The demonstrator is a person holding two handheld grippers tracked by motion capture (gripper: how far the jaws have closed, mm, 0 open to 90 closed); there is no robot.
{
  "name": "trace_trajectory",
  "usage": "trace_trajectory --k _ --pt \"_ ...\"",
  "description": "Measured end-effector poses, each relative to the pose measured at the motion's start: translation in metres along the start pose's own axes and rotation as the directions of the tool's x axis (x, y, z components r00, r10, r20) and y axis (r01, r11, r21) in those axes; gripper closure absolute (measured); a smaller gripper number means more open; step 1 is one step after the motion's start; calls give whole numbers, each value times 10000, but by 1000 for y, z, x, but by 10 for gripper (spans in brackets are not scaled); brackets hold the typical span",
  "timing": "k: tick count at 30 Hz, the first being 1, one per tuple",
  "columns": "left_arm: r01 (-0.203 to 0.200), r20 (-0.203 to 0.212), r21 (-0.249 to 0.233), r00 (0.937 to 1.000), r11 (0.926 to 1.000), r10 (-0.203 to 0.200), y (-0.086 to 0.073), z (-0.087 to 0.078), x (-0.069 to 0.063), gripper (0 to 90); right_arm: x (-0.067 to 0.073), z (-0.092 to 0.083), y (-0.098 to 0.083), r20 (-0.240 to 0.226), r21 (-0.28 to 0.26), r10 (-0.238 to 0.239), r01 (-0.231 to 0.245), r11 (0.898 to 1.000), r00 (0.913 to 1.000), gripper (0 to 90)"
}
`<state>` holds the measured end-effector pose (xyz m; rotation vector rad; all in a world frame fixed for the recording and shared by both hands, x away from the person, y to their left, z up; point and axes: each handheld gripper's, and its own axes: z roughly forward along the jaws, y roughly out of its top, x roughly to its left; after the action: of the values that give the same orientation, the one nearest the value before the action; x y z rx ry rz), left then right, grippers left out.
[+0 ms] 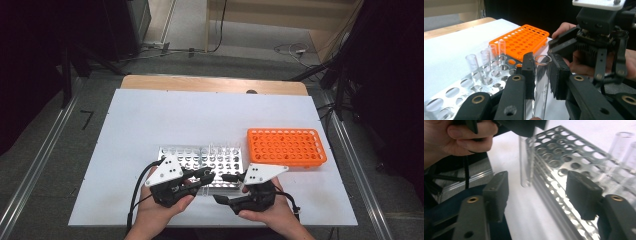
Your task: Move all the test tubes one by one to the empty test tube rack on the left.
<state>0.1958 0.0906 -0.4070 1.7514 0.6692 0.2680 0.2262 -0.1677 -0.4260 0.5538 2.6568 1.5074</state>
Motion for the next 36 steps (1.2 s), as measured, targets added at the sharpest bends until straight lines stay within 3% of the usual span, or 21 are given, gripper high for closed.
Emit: trace_trajectory --k 7,12,19,25,36 --pt "57 -292 -109 9996 9999 -60 3 -5 9 760 -12 -21 -10 850 -344 154 -125 9993 9963 76" --pt "49 -486 -187 9988 9998 -58 7 -7 16 760 -26 -38 -23 1094 -506 569 -516 9974 9924 11" --pt "60 -684 -325 9976 9995 -82 13 -6 26 760 -39 -59 -36 1827 -601 1035 -940 9938 9777 0" --pt "81 -831 -319 9965 9995 -108 17 0 35 760 -44 -75 -44 2336 -748 1137 -988 9923 9657 0" --pt "45 -1094 -359 9940 9993 -84 24 17 52 760 -52 -99 -60 2787 -932 1450 -1235 9880 9494 0"
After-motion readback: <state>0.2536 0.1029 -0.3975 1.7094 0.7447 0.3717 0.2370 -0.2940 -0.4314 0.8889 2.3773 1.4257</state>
